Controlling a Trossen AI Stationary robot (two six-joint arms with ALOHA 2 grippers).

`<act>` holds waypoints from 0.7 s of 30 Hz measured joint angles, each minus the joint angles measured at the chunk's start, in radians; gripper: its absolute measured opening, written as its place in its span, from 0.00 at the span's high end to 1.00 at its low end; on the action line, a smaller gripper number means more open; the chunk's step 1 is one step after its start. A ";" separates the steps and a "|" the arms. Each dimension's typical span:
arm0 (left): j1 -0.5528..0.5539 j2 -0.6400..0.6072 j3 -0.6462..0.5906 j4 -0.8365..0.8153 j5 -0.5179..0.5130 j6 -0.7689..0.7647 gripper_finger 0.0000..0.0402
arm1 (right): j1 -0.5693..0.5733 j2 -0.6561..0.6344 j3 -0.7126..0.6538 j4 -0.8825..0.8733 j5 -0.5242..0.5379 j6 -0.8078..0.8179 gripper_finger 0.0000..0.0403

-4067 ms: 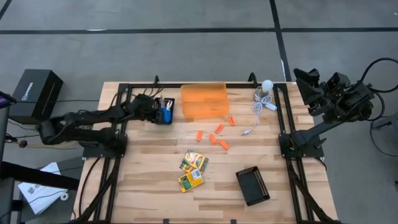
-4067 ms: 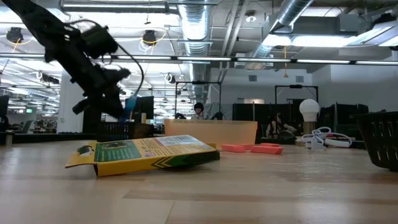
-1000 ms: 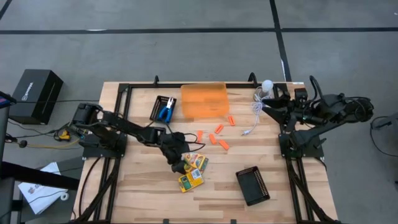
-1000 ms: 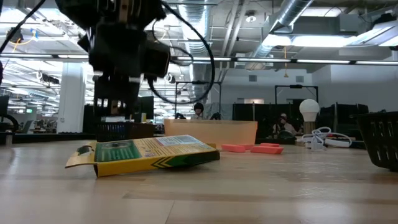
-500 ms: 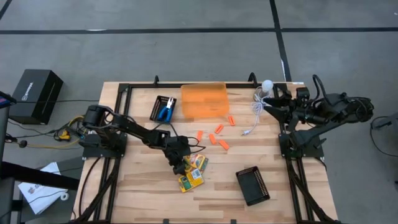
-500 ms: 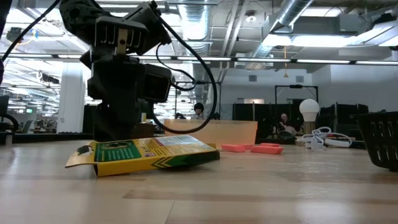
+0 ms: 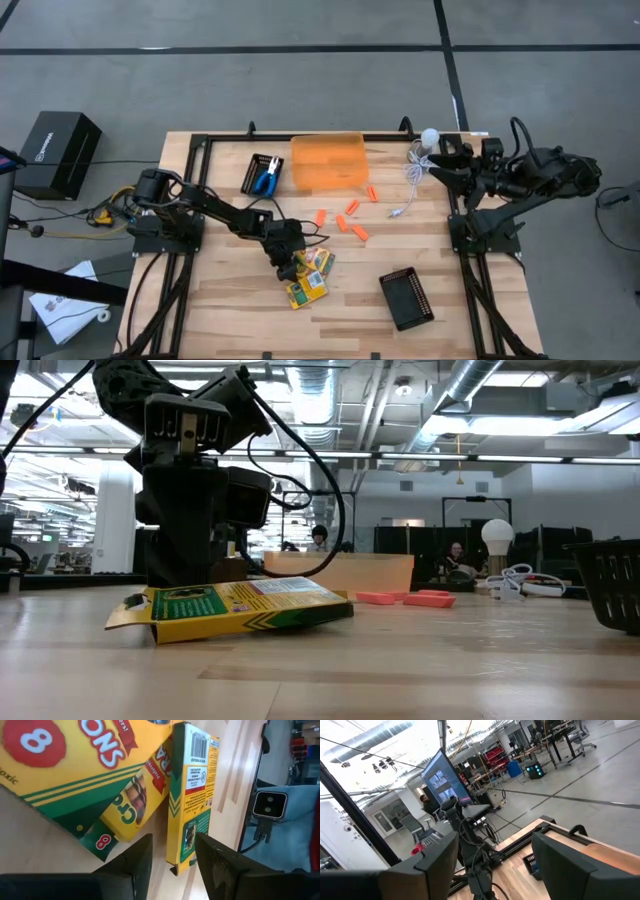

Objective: Pick & Place School Supplies
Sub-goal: Put the yellow crayon box into the orange bin

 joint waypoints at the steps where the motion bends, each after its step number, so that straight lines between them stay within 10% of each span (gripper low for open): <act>1: 0.000 0.000 0.000 0.002 0.000 -0.007 0.64 | 0.000 0.000 0.000 0.000 0.000 0.000 0.39; 7: 0.021 -0.132 -0.001 0.036 -0.066 -0.053 0.64 | 0.000 0.000 0.000 -0.068 -0.035 0.107 0.39; 16: 0.151 -0.575 -0.001 0.037 -0.440 -0.001 0.65 | -0.036 0.140 -0.002 -0.121 -0.124 0.136 0.39; 21: 0.188 -0.786 0.000 0.035 -0.573 0.041 0.66 | -0.157 0.289 -0.001 -0.162 -0.372 0.182 0.39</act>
